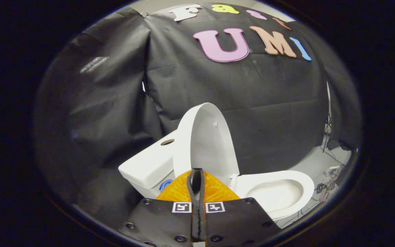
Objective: Open the toilet lid.
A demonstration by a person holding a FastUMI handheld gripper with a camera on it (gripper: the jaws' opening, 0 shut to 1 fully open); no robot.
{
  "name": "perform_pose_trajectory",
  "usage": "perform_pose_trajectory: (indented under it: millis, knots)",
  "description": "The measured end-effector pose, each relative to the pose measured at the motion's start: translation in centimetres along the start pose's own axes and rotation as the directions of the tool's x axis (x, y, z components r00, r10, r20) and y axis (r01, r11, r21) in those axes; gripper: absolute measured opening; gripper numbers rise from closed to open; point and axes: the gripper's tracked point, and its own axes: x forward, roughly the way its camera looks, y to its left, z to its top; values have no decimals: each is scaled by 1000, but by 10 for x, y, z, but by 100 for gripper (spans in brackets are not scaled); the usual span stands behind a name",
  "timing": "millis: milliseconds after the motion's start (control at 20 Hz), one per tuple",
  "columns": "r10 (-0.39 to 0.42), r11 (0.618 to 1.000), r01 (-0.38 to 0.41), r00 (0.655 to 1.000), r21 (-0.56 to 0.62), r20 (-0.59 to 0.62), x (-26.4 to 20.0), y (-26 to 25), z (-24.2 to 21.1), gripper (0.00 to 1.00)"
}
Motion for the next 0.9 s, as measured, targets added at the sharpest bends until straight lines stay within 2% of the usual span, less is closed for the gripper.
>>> perform_pose_trajectory:
  millis: [100, 200, 400, 450, 600, 900]
  knots:
    - [11, 1000, -11, 1000, 4, 7, 6, 8, -2, 0]
    - [16, 1000, -16, 1000, 3, 13, 7, 16, -4, 14]
    - [-1, 996, 3, 1000, -85, 18, 9, 25, -4, 14]
    - [17, 997, -16, 1000, -80, 10, 11, 29, -6, 14]
    - [40, 998, -39, 999, -58, 19, 12, 35, -9, 24]
    - [125, 987, -125, 992, -104, -9, 13, 55, -14, 62]
